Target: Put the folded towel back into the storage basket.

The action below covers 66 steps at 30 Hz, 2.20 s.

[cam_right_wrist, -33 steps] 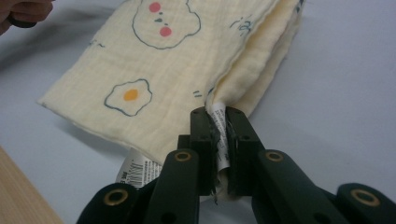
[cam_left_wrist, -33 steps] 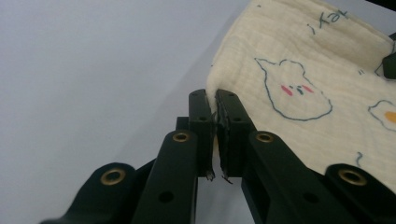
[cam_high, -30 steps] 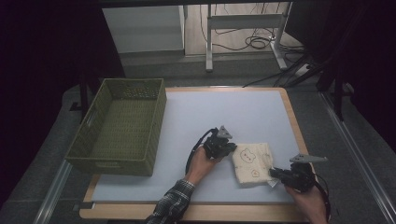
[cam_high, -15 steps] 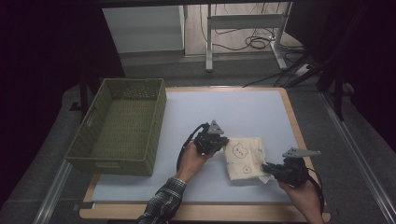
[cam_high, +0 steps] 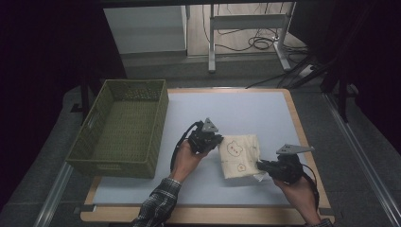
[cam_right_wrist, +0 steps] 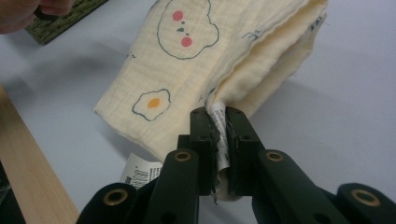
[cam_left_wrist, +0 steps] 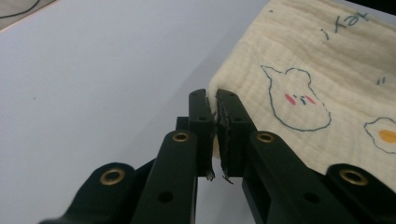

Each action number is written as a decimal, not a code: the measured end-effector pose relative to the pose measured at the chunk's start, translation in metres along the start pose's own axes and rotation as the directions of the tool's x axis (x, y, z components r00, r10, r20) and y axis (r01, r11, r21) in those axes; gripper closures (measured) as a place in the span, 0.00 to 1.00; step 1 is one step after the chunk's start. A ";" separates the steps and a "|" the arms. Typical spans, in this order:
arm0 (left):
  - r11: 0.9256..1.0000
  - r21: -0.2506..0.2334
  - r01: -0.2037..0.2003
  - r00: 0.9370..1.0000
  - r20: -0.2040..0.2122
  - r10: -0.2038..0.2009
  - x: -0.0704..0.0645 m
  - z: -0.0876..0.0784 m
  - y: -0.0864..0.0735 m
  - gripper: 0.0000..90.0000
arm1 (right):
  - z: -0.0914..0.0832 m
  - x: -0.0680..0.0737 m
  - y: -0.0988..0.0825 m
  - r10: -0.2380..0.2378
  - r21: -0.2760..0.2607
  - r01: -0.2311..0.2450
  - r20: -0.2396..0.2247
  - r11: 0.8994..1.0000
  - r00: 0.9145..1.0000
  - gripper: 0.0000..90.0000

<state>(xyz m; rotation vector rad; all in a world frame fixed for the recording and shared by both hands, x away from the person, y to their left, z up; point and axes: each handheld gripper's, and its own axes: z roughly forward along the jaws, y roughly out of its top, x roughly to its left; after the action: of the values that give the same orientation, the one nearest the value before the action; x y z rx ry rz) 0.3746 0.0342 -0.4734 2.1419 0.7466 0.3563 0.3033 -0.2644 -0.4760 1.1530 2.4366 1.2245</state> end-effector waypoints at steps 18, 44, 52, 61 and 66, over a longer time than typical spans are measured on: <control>0.999 0.036 -0.006 0.996 -0.092 0.009 0.023 -0.037 0.010 0.94 | 0.023 0.015 0.035 -0.050 -0.029 0.049 -0.026 0.998 0.998 0.92; 0.996 0.071 0.057 0.983 -0.180 -0.043 0.078 -0.092 0.011 0.94 | 0.064 0.050 0.100 -0.108 -0.057 0.103 -0.102 0.993 0.989 0.92; 0.995 0.063 0.075 0.975 -0.216 -0.060 0.091 -0.107 0.007 0.94 | 0.075 0.058 0.116 -0.128 -0.056 0.122 -0.104 0.991 0.986 0.92; 0.995 0.055 0.082 0.963 -0.260 -0.065 0.105 -0.121 0.003 0.94 | 0.086 0.065 0.133 -0.128 -0.058 0.122 -0.127 0.991 0.984 0.92; 0.994 0.035 0.100 0.958 -0.273 -0.086 0.112 -0.129 -0.002 0.94 | 0.090 0.070 0.142 -0.128 -0.065 0.120 -0.141 0.991 0.982 0.92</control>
<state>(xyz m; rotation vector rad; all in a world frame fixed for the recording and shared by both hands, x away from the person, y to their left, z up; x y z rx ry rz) 0.3996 0.1836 -0.3947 2.1180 1.0172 0.5958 0.3776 -0.1088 -0.4160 0.9114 2.5167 1.3726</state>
